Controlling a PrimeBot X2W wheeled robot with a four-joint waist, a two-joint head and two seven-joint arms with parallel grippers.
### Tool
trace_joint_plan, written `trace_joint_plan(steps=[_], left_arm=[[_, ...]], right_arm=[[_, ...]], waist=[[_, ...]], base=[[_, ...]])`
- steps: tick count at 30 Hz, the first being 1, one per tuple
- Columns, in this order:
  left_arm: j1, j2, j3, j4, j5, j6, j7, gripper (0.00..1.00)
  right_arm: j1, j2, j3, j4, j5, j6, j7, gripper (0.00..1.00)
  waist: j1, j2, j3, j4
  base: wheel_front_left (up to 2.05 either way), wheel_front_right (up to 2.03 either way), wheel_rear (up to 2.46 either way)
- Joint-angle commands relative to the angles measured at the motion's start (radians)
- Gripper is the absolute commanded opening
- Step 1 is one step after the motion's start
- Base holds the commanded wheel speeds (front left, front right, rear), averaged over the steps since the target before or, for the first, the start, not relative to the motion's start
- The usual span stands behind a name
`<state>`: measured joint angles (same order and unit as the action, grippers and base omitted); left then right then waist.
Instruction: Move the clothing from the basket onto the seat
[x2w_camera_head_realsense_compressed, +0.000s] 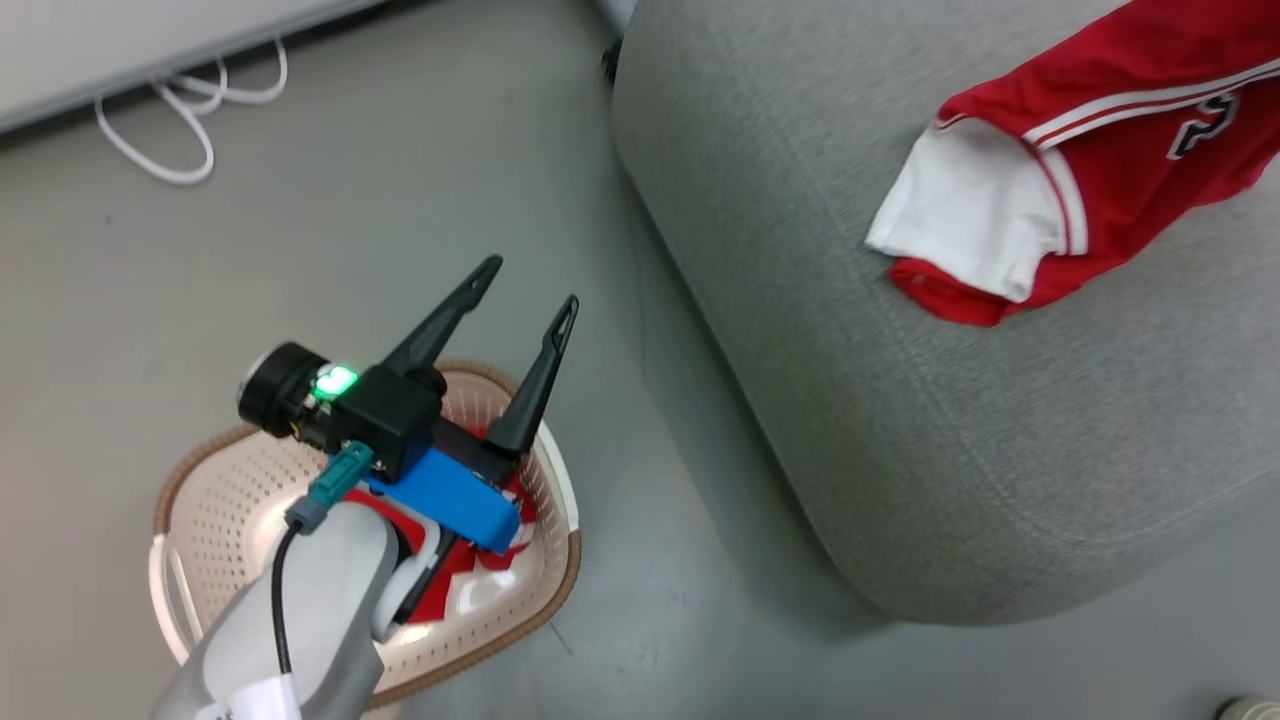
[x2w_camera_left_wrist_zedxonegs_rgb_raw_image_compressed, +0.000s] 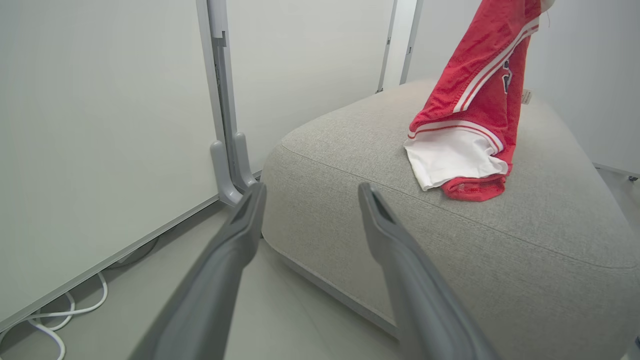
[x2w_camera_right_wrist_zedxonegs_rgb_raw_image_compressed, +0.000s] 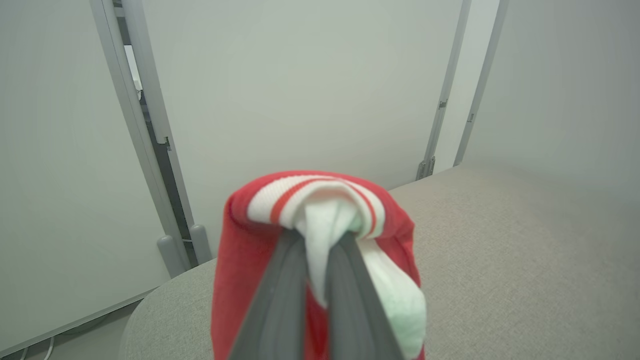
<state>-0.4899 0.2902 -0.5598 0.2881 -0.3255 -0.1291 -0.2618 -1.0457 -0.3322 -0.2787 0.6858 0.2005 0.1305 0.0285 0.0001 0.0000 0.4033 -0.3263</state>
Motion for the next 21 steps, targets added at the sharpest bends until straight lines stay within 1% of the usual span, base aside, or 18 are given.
trace_joint_plan(steps=[1, 5, 11, 17, 21], left_arm=[[-0.028, 0.011, -0.003, -0.010, 0.005, -0.002, -0.005, 1.00], [-0.074, 0.030, -0.018, -0.034, 0.016, -0.002, -0.005, 1.00], [-0.109, 0.040, -0.033, -0.052, 0.025, -0.002, -0.005, 1.00], [-0.112, 0.042, -0.041, -0.046, 0.019, -0.002, -0.005, 1.00], [-0.106, 0.039, -0.040, -0.038, 0.013, -0.002, -0.005, 1.00]], right_arm=[[-0.018, -0.009, -0.019, -0.005, -0.011, 0.000, -0.012, 0.00], [-0.006, -0.009, -0.102, 0.015, -0.025, 0.000, -0.045, 0.00], [0.047, 0.016, -0.199, 0.111, -0.065, 0.000, -0.112, 0.00], [0.067, 0.046, -0.238, 0.229, -0.095, 0.000, -0.176, 0.00], [0.067, 0.050, -0.240, 0.295, -0.113, 0.000, -0.203, 0.00]], waist=[[-0.0001, 0.0000, 0.093, 0.044], [-0.0001, 0.0000, 0.169, 0.064], [-0.0001, 0.0000, 0.228, 0.086], [-0.0001, 0.0000, 0.233, 0.094], [-0.0001, 0.0000, 0.217, 0.097]], base=[[0.00, 0.00, 0.00], [0.00, 0.00, 0.00], [0.00, 0.00, 0.00], [0.00, 0.00, 0.00], [0.00, 0.00, 0.00]])
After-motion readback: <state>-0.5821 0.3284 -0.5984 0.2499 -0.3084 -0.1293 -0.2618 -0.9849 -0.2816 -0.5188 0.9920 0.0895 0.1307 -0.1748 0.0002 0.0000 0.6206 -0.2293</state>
